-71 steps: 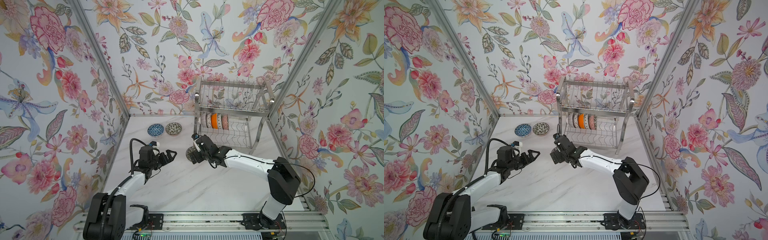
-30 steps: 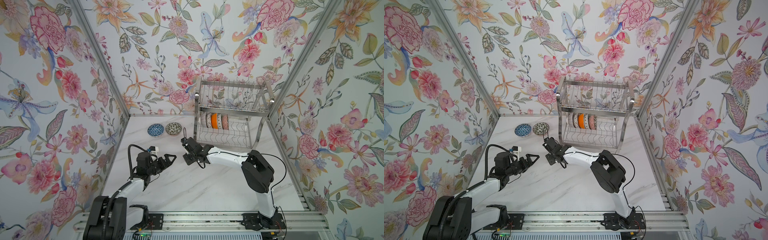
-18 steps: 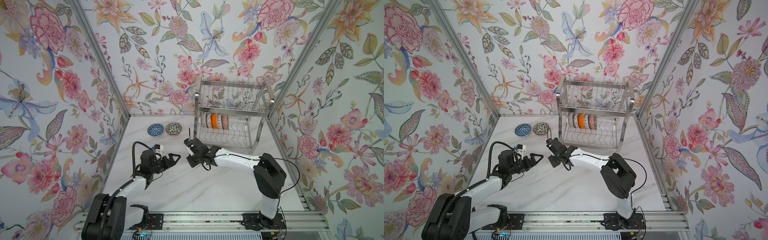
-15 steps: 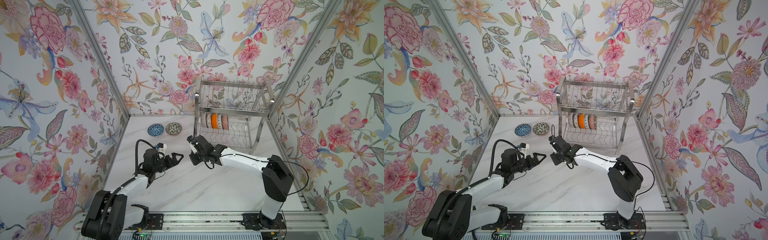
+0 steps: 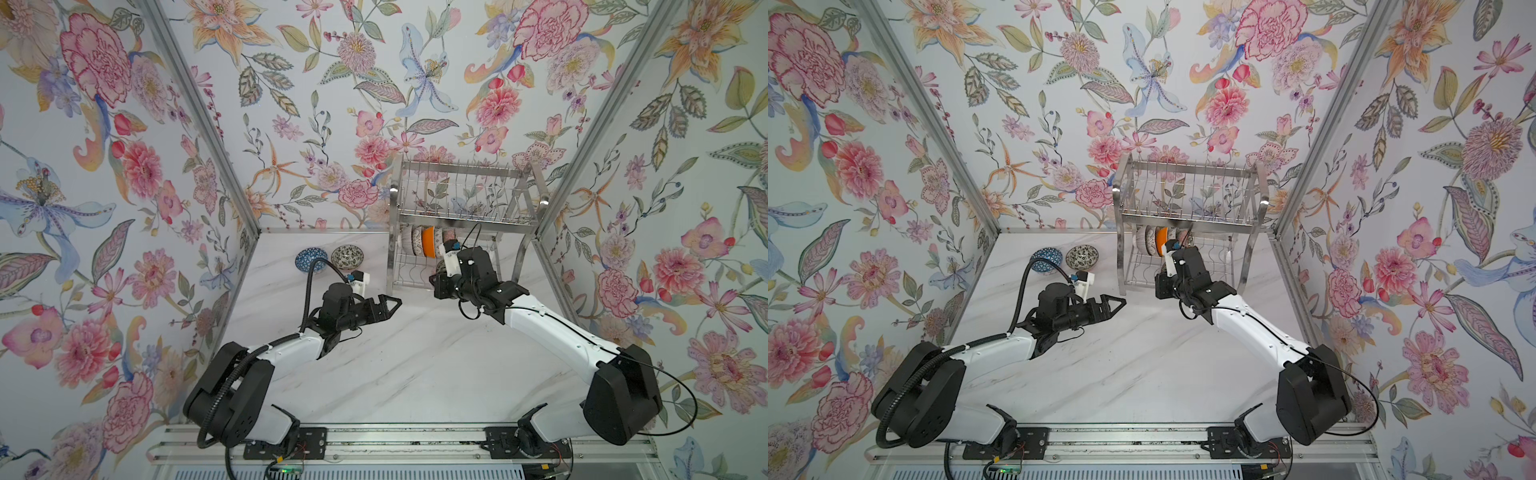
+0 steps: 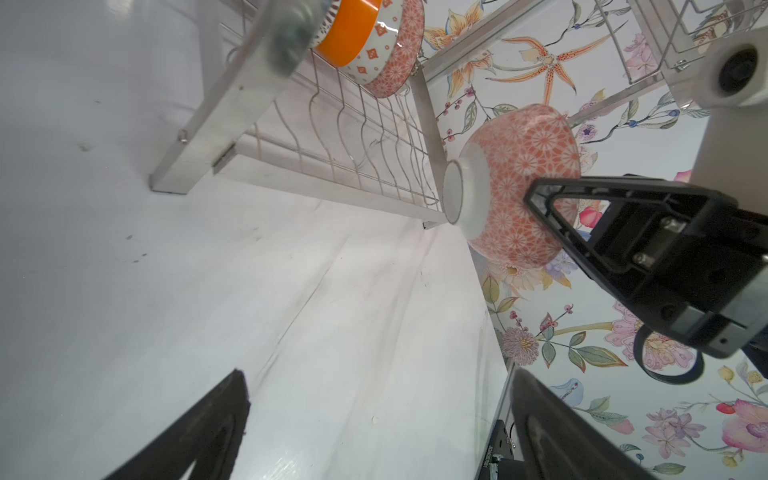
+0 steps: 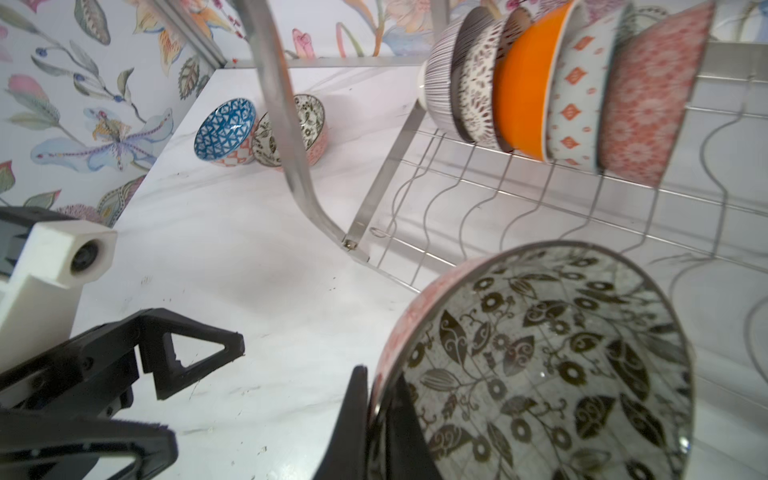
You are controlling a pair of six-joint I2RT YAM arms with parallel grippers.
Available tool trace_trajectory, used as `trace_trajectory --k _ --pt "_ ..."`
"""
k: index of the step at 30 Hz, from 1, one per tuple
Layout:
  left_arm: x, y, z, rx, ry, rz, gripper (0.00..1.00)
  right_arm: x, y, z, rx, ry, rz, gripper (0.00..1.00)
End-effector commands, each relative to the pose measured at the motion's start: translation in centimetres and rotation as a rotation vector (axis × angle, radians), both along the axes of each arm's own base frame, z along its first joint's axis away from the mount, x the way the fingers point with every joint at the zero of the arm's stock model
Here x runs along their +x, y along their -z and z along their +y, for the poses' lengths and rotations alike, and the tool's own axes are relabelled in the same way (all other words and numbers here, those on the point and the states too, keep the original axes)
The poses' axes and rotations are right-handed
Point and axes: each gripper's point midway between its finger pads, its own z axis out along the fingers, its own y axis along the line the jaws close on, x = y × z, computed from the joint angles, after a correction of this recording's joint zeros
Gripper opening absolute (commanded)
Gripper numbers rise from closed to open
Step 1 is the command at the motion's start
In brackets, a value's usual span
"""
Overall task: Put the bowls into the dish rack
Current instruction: 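Lift the leaf bowl with the right gripper up toward the rack, then lower the leaf bowl into a rack slot while the left gripper nears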
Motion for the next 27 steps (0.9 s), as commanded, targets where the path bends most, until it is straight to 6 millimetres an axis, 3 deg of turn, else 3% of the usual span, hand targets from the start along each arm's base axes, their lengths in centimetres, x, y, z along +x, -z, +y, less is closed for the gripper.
trace_trajectory --k 1,2,3,7,15,27 --pt "1.3 -2.6 -3.2 -0.053 0.014 -0.071 0.99 1.1 -3.4 -1.0 0.136 0.021 -0.075 0.0" --pt "1.4 -3.3 -4.0 -0.062 0.023 -0.089 0.99 1.5 -3.5 -1.8 0.155 0.043 -0.076 0.0" --pt "1.6 -2.4 -5.1 -0.048 0.036 -0.074 1.0 2.0 -3.6 -2.6 0.177 0.062 -0.079 0.0" --pt "2.0 -2.8 -8.4 -0.067 0.07 -0.088 0.99 3.9 -3.5 -5.8 0.288 0.15 -0.079 0.0" --pt "4.3 -2.5 -12.2 -0.068 0.106 -0.09 0.99 7.0 -2.2 -9.9 0.416 0.243 -0.096 0.0" --pt "6.2 -2.0 -14.0 -0.003 0.137 -0.095 0.99 10.8 -3.1 -10.1 0.548 0.204 -0.222 0.0"
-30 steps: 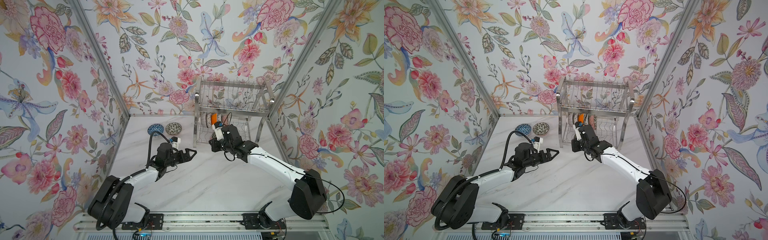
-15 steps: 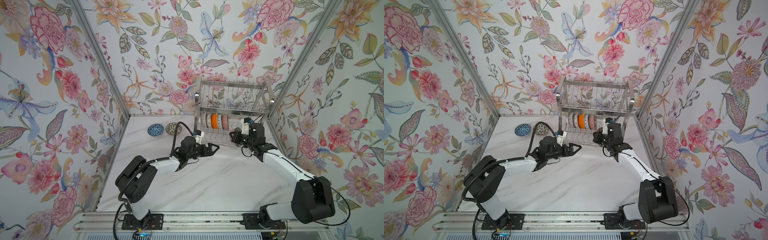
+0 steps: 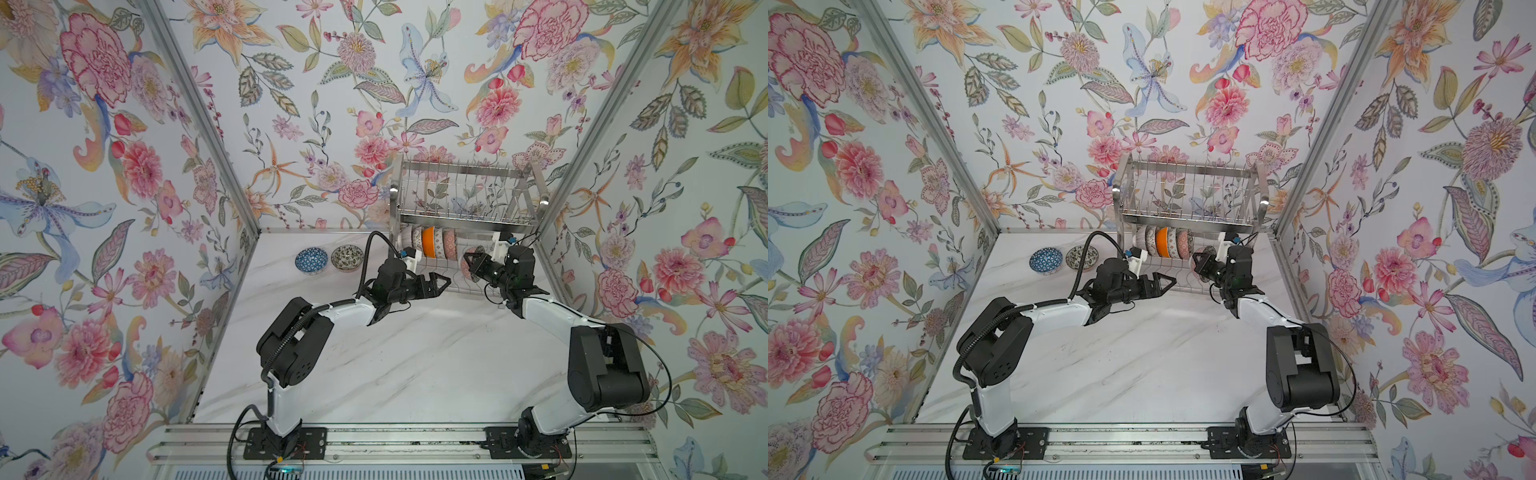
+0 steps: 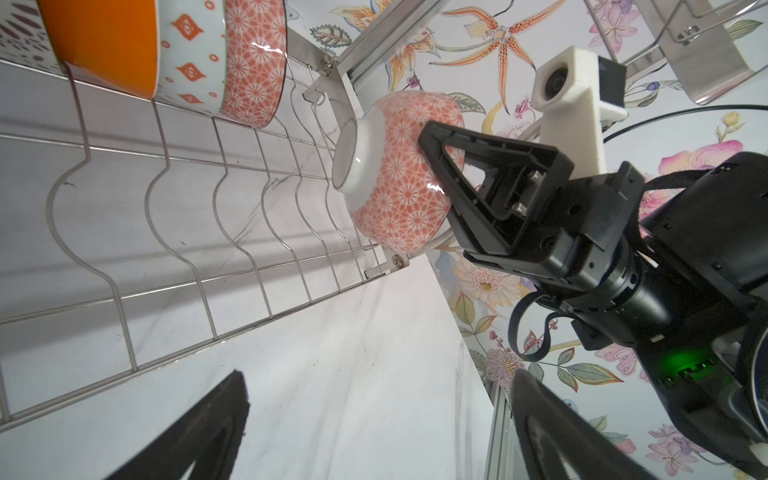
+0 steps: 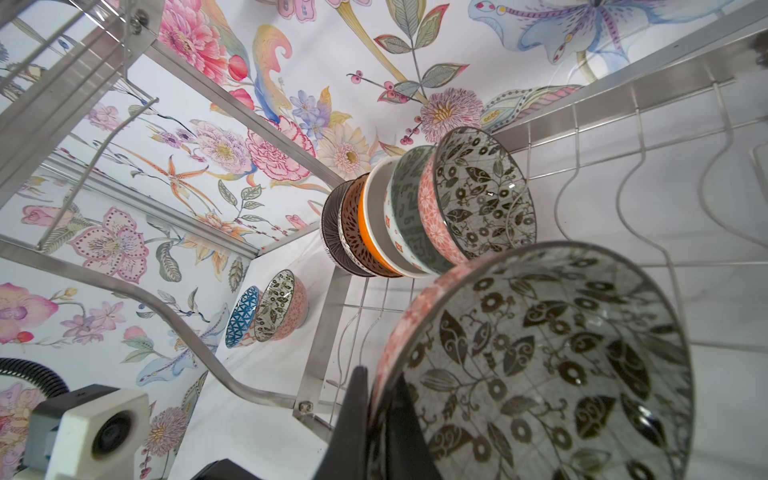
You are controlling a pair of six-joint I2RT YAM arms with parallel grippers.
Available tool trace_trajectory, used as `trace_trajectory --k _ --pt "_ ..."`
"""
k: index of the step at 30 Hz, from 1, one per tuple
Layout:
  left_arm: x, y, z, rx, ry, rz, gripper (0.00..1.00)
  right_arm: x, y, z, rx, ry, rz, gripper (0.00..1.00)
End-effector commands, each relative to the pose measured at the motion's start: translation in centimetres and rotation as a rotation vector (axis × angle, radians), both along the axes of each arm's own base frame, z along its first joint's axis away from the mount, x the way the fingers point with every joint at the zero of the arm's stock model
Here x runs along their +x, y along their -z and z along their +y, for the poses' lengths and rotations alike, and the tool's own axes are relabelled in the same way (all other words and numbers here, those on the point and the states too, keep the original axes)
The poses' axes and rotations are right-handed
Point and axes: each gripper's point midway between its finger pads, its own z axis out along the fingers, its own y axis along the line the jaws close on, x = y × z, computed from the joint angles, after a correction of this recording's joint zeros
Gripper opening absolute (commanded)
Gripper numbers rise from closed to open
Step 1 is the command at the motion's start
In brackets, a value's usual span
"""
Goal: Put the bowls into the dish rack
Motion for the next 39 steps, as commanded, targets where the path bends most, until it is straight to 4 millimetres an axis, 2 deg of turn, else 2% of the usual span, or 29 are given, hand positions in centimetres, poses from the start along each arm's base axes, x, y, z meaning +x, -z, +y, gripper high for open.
trace_trajectory --k 1,16,28,39 --pt "0.5 0.2 -0.4 0.041 0.014 -0.022 0.99 1.4 -3.9 0.6 0.063 -0.022 -0.173 0.0" --pt "2.2 0.1 -0.4 0.074 0.016 -0.037 0.99 5.6 -3.1 0.4 0.123 0.023 -0.219 0.0" --pt "4.5 0.2 -0.2 0.088 0.011 -0.038 0.99 7.8 -2.3 -0.5 0.147 0.061 -0.231 0.0" --pt "5.2 1.0 0.0 0.1 0.009 -0.025 0.99 9.7 -1.6 -1.4 0.185 0.083 -0.233 0.0"
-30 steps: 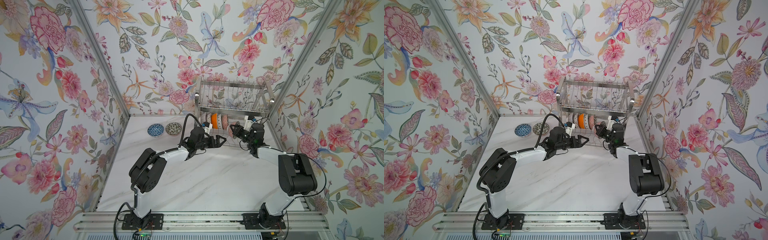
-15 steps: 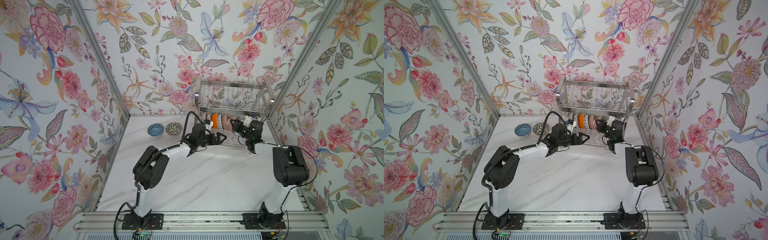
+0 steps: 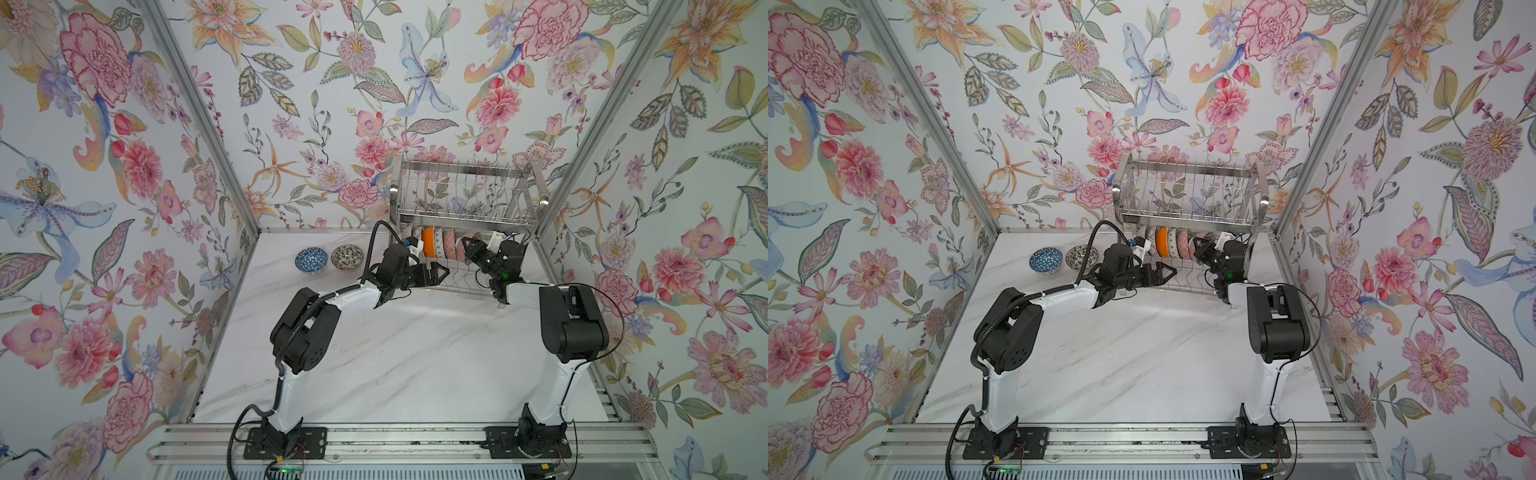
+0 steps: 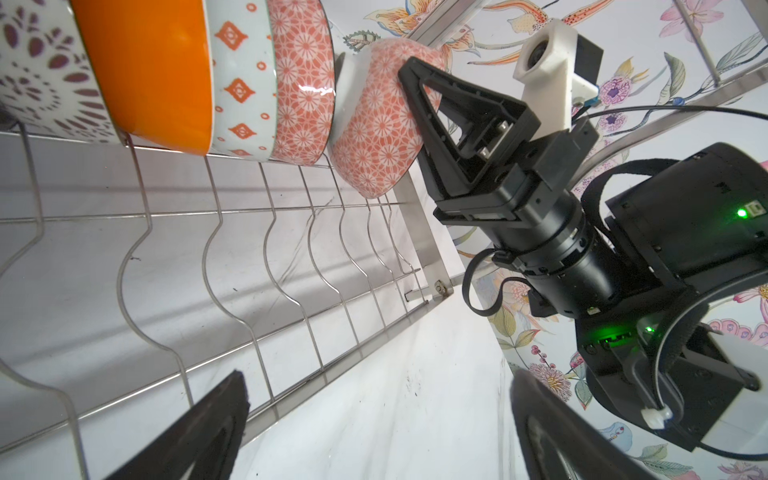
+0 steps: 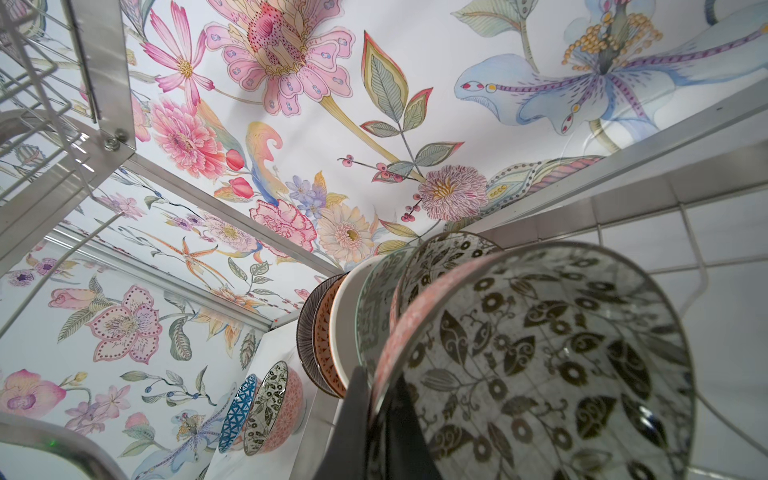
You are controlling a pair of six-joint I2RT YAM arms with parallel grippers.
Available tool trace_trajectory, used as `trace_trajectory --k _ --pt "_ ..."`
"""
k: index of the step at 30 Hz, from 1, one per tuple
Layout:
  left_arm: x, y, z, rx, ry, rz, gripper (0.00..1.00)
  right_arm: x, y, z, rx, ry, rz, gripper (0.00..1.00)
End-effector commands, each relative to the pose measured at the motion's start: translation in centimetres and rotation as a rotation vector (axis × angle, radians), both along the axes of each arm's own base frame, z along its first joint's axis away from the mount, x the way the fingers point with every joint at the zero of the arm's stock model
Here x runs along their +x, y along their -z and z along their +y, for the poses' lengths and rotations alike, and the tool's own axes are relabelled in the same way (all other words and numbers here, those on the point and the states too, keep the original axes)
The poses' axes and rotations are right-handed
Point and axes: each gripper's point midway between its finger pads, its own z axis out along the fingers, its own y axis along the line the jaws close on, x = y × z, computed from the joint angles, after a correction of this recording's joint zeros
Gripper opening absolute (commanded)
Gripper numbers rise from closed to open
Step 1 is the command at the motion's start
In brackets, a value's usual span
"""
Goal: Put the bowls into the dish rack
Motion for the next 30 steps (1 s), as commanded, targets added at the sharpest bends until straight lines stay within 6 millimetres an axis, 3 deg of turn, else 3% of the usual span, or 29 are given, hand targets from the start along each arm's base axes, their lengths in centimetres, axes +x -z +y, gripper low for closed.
trace_trajectory --k 1,11,30 --pt "0.6 -0.2 0.0 0.001 0.02 -0.014 0.99 1.3 -3.6 -0.4 0.038 0.005 -0.122 0.0" --pt "1.2 0.2 0.4 0.012 0.016 -0.006 0.99 2.8 -2.5 -0.6 0.118 0.009 -0.122 0.0" --pt "1.3 1.0 0.7 0.036 0.022 0.001 0.99 3.5 -1.2 -0.3 0.24 -0.027 -0.158 0.0"
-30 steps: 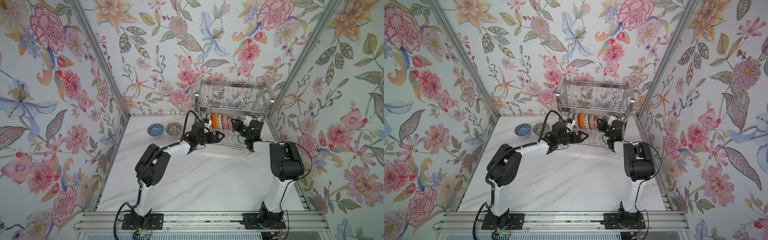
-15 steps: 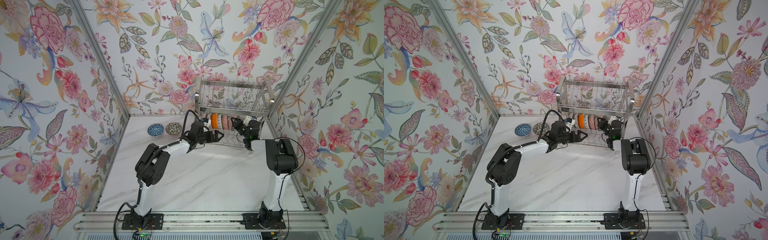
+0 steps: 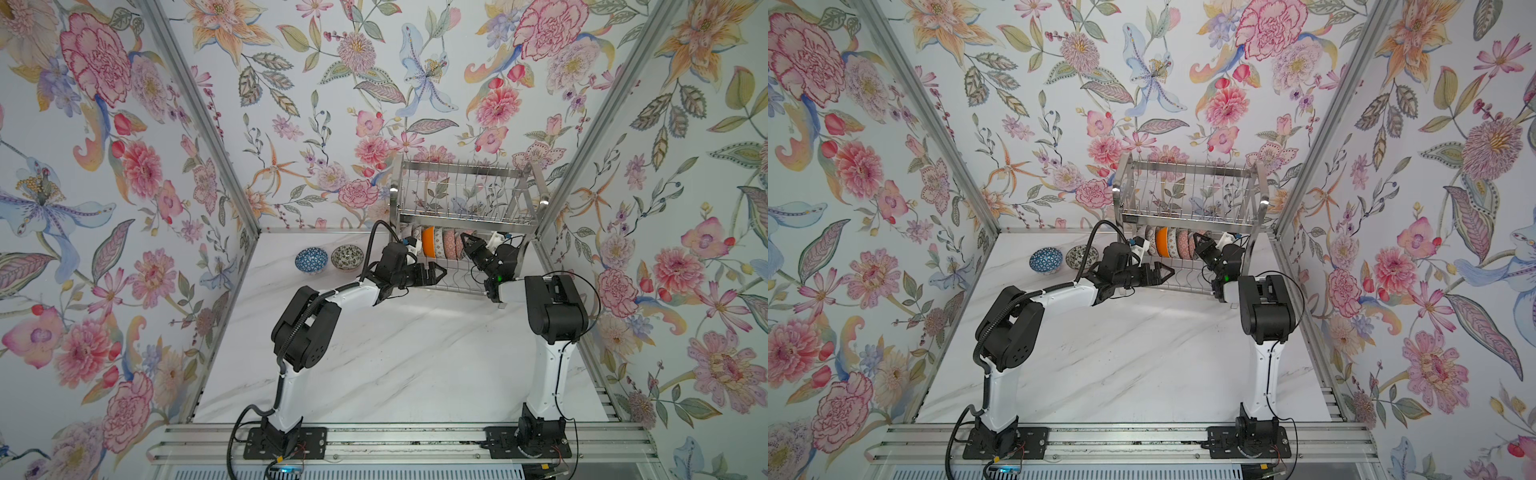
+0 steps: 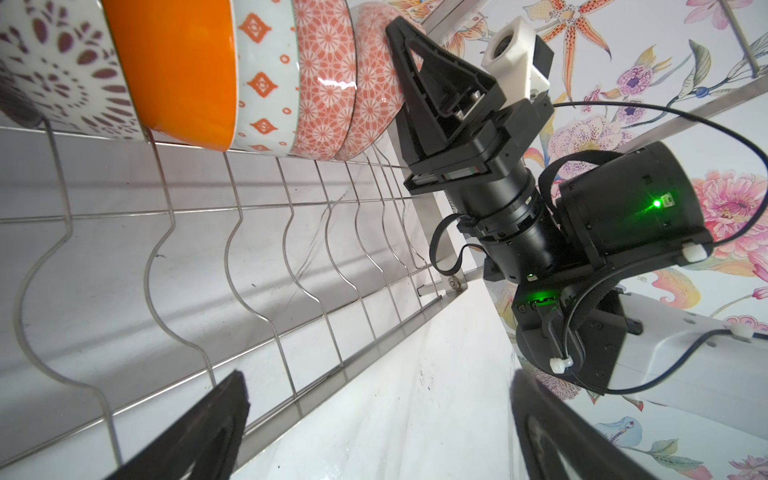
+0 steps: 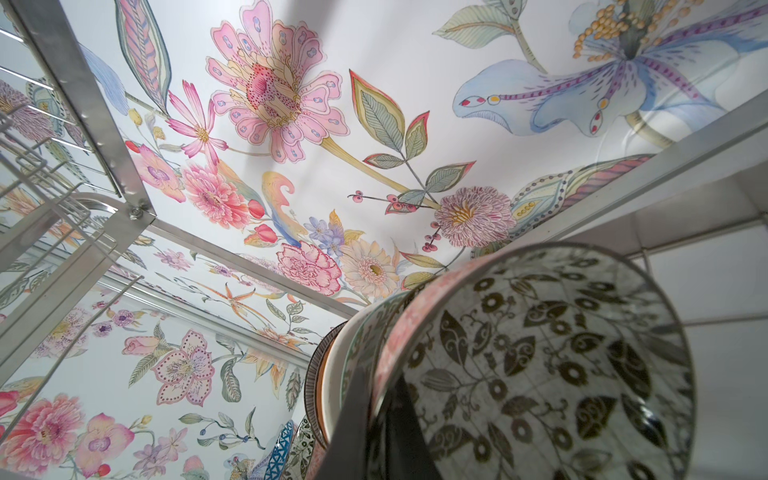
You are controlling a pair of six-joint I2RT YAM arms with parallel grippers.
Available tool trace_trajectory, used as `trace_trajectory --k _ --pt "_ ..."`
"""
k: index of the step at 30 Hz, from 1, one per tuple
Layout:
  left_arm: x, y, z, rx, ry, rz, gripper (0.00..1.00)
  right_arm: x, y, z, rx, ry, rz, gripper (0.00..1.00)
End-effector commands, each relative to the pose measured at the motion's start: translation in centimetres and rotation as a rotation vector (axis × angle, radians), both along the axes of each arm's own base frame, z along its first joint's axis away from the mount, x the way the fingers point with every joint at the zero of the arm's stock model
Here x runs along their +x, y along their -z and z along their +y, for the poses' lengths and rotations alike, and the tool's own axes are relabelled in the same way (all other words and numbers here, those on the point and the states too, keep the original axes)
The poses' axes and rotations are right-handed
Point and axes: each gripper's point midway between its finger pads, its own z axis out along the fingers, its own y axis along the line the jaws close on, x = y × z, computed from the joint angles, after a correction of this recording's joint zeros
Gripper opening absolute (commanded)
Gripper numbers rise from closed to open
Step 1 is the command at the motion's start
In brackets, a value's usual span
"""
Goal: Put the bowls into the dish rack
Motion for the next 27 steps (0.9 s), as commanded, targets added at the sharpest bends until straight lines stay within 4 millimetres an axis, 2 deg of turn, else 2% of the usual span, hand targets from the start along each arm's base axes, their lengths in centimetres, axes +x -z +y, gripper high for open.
trace_trajectory --k 1,12,27 --pt "0.7 0.0 0.1 0.011 0.011 -0.011 0.99 0.5 -2.7 0.0 0.04 -0.023 -0.115 0.0" --pt "1.0 0.0 0.3 0.02 0.01 -0.014 0.99 0.6 -2.0 0.2 0.064 -0.034 -0.117 0.0" --pt "1.7 -0.6 -0.6 0.002 0.012 -0.019 0.99 1.4 -1.1 -0.1 0.069 -0.029 -0.109 0.02"
